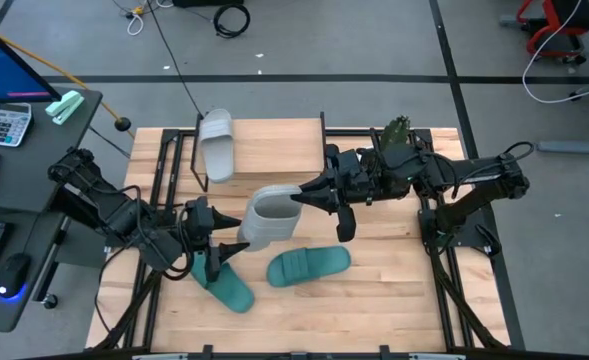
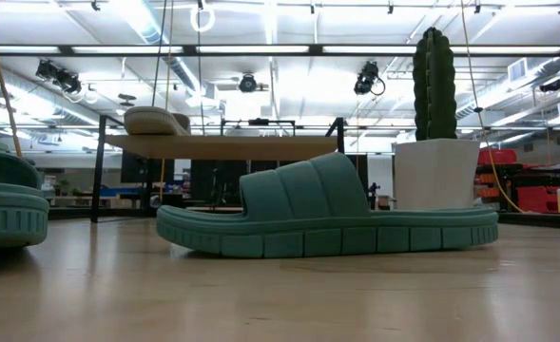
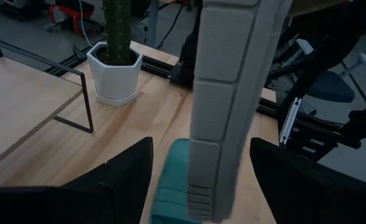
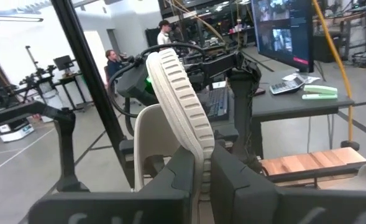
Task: Pick and place slides into the shelf
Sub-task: Put the gray slipper on the shelf
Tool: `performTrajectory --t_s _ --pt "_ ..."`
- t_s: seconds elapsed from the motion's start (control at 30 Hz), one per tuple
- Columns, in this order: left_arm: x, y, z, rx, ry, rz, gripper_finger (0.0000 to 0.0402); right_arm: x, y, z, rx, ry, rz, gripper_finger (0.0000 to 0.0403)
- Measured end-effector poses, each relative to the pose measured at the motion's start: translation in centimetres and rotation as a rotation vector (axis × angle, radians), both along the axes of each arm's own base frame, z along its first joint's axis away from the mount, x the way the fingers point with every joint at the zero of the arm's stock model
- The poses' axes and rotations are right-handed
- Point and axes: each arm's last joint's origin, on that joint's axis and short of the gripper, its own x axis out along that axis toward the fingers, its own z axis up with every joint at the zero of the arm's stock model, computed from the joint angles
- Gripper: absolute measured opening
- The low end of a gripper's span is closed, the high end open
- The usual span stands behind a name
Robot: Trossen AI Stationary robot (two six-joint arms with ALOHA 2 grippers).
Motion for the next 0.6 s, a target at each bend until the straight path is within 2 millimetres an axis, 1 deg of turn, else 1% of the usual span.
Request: performTrajectory --t_s 0.2,0.43,0.6 --pt "-0.07 0.07 -0.18 0.014 0.018 0.001 0.0272 0.20 -0.93 0.01 0.041 0.002 0.021 0.0027" --pt "0.12 0.44 -0.25 0.019 0.026 0.017 0.0272 0.78 -1.16 0.06 0.048 -0.035 0.048 0.0027" --pt "0.38 0.91 -0.29 0.022 0.030 0.040 0.0252 0.96 -1.13 -0.01 0.047 -0.038 0.055 0.0027"
